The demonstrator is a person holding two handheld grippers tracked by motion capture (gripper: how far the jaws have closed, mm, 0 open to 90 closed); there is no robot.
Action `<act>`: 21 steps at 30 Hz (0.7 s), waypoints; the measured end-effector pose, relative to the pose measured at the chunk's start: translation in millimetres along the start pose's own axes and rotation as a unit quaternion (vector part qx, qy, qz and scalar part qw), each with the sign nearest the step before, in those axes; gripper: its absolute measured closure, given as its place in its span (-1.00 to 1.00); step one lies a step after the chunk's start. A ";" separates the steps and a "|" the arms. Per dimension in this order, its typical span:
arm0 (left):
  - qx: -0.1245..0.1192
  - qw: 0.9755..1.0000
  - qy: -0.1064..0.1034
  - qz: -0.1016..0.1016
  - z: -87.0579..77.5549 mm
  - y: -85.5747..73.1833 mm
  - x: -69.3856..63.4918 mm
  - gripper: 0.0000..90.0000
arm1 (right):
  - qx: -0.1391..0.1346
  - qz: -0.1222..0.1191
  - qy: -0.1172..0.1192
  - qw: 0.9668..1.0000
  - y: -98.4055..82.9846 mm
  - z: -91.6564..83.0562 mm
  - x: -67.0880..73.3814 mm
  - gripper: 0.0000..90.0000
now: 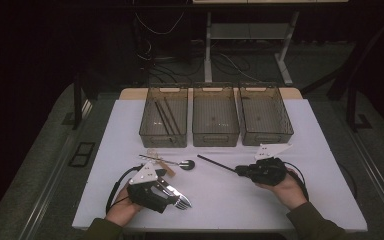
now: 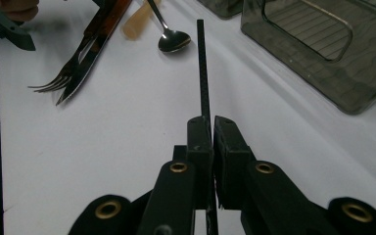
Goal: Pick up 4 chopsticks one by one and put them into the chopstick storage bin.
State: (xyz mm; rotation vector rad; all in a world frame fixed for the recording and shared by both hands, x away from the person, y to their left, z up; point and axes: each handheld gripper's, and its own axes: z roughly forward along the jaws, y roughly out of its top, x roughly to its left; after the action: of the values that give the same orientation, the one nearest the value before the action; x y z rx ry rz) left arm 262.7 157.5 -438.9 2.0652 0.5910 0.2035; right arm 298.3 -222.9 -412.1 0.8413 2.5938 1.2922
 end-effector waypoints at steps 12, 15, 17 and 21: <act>-0.002 1.000 -0.001 -0.002 0.3 0.2 0.2 -0.91 | -0.025 0.004 -0.002 1.000 12.9 -7.2 -1.9 0.92; -0.005 1.000 0.000 -0.010 0.3 0.0 0.9 -0.91 | -0.030 0.005 -0.003 1.000 17.0 -7.4 -3.8 0.92; -0.005 1.000 -0.001 -0.010 0.2 0.0 0.9 -0.91 | -0.035 0.007 -0.006 0.999 20.3 -7.5 -5.1 0.92; -0.006 1.000 -0.003 -0.007 0.4 0.3 1.2 -0.91 | -0.037 0.005 -0.008 0.999 27.7 -7.6 -5.5 0.92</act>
State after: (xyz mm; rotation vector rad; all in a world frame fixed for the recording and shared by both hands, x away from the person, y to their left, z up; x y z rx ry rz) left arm 263.9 157.6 -439.0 2.0491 0.5991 0.1931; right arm 312.0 -217.8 -386.8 0.8494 2.5156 1.3700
